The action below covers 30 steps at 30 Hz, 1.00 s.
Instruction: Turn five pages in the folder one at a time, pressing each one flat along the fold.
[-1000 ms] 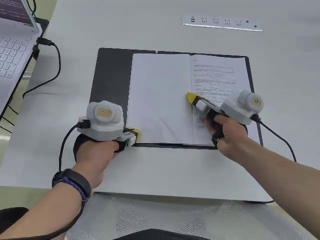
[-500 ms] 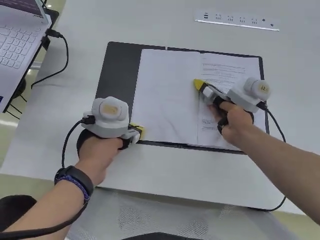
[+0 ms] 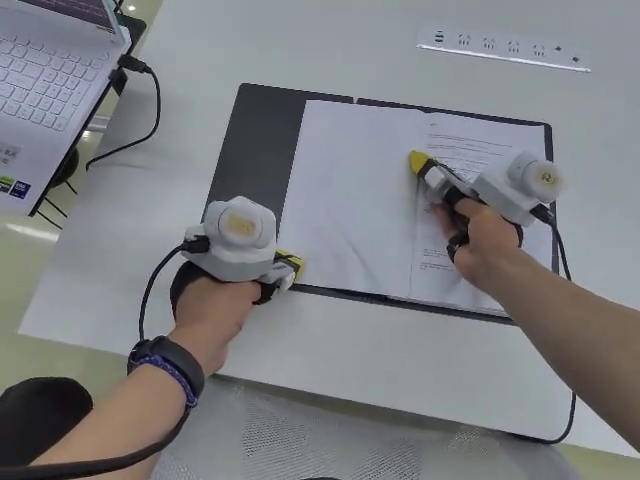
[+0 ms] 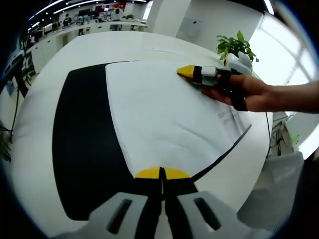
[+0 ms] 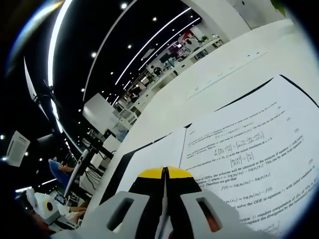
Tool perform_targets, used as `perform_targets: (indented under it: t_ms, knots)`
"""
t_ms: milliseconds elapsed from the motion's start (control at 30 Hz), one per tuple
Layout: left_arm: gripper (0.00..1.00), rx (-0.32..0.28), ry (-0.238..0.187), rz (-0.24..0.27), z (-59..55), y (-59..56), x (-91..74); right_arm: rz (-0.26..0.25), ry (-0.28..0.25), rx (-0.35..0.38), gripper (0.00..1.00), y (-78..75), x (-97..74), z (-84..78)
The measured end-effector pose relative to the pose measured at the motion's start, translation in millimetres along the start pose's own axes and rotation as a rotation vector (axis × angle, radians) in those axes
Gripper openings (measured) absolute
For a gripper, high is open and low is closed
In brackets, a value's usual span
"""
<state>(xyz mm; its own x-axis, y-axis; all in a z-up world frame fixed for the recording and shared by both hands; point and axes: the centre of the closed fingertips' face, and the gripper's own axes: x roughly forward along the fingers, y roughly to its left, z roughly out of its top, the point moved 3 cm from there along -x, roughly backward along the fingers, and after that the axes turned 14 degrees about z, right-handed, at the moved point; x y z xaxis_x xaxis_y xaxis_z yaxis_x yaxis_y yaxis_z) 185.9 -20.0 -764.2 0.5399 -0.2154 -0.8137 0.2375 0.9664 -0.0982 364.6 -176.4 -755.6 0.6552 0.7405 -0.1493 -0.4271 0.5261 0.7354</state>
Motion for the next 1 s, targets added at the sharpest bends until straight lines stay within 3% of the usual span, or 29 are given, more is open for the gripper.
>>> perform_targets:
  t_ms: [433,1000]
  knots:
    - [0.0,0.012,0.001,-0.006,-2.0,4.4,3.1,-0.026,-0.06,0.018,0.0,-3.8,9.8,9.1]
    - [0.0,0.024,0.011,-0.004,-3.5,5.5,6.4,-0.04,-0.083,0.021,0.0,-8.2,24.3,19.1]
